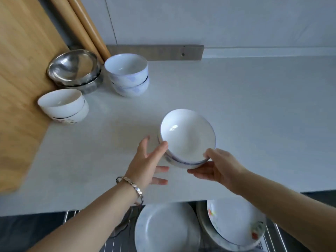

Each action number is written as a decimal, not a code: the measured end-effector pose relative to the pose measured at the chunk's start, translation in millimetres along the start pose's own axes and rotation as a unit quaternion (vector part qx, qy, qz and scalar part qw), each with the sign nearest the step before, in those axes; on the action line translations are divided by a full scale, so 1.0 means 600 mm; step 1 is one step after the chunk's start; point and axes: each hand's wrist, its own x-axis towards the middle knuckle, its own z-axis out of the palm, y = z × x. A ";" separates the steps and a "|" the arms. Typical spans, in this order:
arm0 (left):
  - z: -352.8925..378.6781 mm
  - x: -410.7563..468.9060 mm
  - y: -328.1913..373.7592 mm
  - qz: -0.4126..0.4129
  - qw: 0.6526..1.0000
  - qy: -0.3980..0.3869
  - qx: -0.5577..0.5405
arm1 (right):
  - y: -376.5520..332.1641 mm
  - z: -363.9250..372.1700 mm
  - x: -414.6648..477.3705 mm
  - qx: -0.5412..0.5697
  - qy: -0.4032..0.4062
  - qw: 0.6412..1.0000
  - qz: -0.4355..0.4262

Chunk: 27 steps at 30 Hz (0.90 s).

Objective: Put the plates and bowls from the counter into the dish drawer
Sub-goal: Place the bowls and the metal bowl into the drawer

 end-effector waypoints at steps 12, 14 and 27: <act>0.163 -0.199 -0.294 -0.093 0.994 -0.003 0.057 | 0.255 -0.224 -0.205 -0.286 -0.060 0.954 0.072; 0.182 -0.195 -0.343 -0.141 0.987 0.003 0.073 | 0.303 -0.240 -0.187 -0.361 -0.019 0.930 0.066; 0.204 -0.133 -0.500 -0.225 0.926 0.041 0.300 | 0.480 -0.234 -0.118 -0.452 0.051 0.883 0.119</act>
